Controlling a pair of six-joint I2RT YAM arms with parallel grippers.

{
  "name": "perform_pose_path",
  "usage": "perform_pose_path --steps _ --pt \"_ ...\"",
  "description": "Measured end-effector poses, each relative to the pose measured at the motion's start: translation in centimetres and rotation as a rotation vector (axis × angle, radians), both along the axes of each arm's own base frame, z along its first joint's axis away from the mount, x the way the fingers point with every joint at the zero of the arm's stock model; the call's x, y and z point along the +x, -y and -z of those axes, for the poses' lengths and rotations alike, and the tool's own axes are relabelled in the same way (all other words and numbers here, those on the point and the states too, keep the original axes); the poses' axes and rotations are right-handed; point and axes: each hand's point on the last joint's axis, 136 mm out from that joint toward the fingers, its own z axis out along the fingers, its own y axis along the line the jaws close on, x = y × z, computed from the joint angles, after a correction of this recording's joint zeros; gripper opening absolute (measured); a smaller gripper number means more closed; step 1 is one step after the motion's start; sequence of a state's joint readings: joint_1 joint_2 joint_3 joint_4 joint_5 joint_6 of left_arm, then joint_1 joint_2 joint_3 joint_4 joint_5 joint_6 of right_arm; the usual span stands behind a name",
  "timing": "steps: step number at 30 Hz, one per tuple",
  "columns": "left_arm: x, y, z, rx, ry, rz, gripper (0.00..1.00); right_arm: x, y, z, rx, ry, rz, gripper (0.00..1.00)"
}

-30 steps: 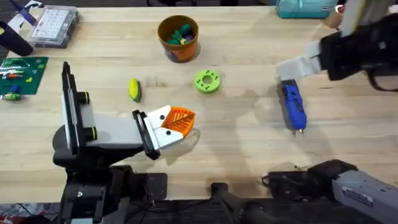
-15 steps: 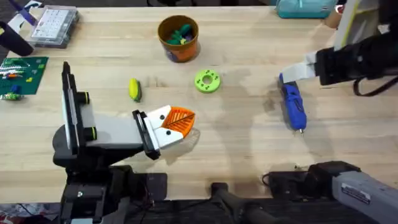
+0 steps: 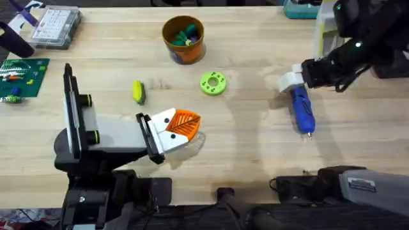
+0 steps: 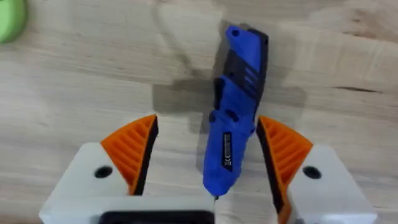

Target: Pick up the gripper from the table and insert it into the empty holder that is missing its gripper. Then pick up a screw, insert it into the mounting hole, and use the screwdriver to tighten it. Finally, clean up the table by picking up the vegetable and placing it into the bucket.

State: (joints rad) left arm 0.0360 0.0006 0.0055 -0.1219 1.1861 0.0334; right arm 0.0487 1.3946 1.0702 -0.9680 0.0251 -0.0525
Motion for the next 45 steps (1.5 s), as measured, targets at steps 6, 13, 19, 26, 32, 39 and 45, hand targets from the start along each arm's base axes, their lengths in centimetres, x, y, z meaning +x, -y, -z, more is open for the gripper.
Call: perform_pose_path --steps 6,13,19,26,32,39,45 --pt "0.0 0.0 0.0 0.0 0.0 0.0 0.007 0.2 1.8 1.9 -0.002 -0.066 0.066 0.961" --pt "0.0 0.0 0.0 0.0 0.0 0.0 0.007 0.2 2.0 4.2 -0.006 -0.144 0.061 0.961" --pt "0.0 0.0 0.0 0.0 0.0 0.0 0.007 0.8 2.1 6.5 -0.009 -0.191 0.051 0.961" --pt "0.0 0.0 0.0 0.0 0.0 0.0 0.007 1.6 2.1 7.3 -0.009 -0.181 0.051 0.96" --pt "0.0 0.0 0.0 0.0 0.0 0.0 0.007 1.8 2.1 7.3 -0.01 -0.17 0.042 0.958" --pt "0.0 0.0 0.0 0.0 0.0 0.0 0.007 1.8 2.3 7.6 -0.011 -0.177 0.032 0.848" --pt "0.0 0.0 0.0 0.0 0.0 0.0 0.007 1.6 3.3 7.6 -0.008 -0.185 0.063 0.809"
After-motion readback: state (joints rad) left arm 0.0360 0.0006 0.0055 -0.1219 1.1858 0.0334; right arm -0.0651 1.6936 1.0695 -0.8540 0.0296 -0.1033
